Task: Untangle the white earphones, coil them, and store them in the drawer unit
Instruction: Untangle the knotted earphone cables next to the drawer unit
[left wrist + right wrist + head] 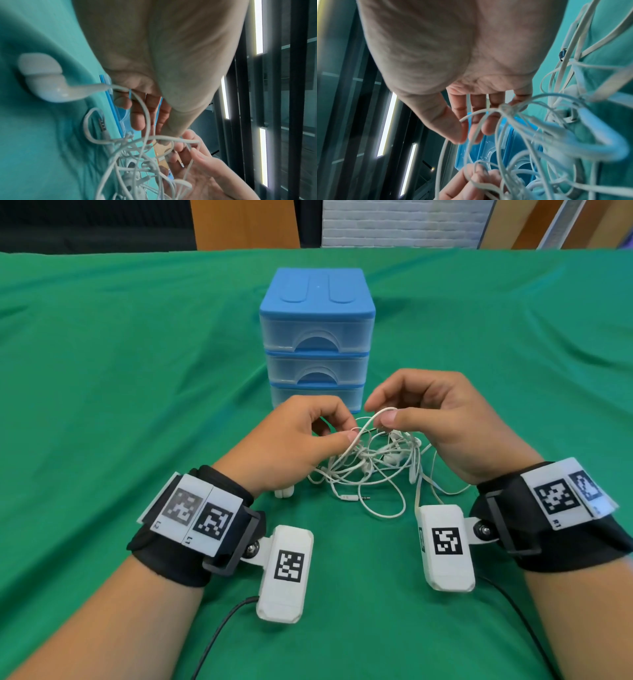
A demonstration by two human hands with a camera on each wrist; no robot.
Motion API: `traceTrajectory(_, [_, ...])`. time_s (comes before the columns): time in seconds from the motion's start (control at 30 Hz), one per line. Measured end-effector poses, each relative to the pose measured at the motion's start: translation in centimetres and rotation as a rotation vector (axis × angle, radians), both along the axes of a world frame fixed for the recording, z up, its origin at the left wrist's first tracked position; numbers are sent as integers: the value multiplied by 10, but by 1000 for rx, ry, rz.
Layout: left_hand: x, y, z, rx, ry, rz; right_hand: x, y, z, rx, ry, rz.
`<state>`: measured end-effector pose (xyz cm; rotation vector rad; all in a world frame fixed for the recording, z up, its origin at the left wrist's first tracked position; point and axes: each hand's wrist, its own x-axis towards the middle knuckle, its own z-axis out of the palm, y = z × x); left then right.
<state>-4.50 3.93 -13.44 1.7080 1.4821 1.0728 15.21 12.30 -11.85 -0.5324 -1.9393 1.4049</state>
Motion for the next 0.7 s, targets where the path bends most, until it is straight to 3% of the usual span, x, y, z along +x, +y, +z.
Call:
traceTrajectory(0.17, [0,2,-1,7,-116,9,0,0,2,50,-29,-54])
traceTrajectory(0.47, [0,2,0,55,-58,74,5,-5,2,139,-444,52])
traceTrajectory(0.7, [-2,2,1,81,12,174,3,-5,2,53,-438,48])
